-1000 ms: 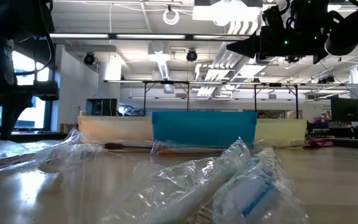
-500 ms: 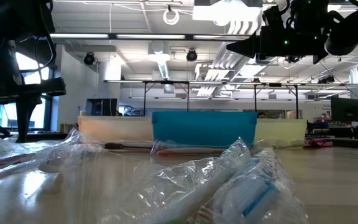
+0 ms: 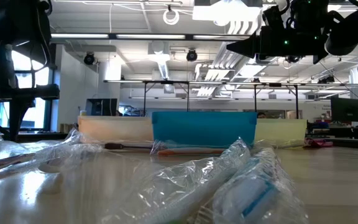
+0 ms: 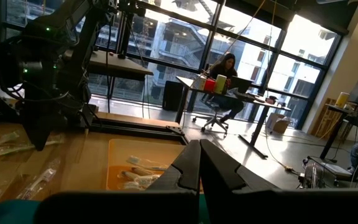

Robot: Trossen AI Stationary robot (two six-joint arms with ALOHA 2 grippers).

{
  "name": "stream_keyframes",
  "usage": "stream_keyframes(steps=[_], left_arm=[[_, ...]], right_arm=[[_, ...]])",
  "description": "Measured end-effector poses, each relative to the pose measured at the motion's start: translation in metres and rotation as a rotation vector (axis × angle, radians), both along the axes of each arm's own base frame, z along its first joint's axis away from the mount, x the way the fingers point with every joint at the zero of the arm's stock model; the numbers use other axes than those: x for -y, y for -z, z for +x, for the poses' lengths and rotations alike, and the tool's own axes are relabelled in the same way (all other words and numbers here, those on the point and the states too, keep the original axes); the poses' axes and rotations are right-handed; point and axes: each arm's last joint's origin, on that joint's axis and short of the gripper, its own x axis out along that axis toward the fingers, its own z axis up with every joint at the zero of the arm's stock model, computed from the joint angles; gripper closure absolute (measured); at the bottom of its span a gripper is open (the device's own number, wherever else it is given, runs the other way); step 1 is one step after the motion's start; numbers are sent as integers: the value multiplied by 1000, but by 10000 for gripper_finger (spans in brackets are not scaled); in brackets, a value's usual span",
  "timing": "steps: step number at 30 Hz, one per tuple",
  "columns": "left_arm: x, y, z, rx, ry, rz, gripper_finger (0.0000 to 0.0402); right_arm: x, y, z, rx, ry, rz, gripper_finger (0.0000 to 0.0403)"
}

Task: Pick & Place Toothbrushes
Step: Put the green toothbrush into the top blue bin

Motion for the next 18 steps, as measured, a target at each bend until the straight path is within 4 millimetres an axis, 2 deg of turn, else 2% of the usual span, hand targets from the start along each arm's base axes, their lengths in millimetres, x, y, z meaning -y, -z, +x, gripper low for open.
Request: stream_keyframes(steps=[11,14,18], left_arm=[[0,0,0,1,10,6,251],[1,-1,2,25,24,3,271],[1,-1,3,29,26,4,317]], right_arm=[[0,0,0,0,0,-1,401],[0,0,0,-1,0,-3,401],[0,0,0,-1,0,-2,401]])
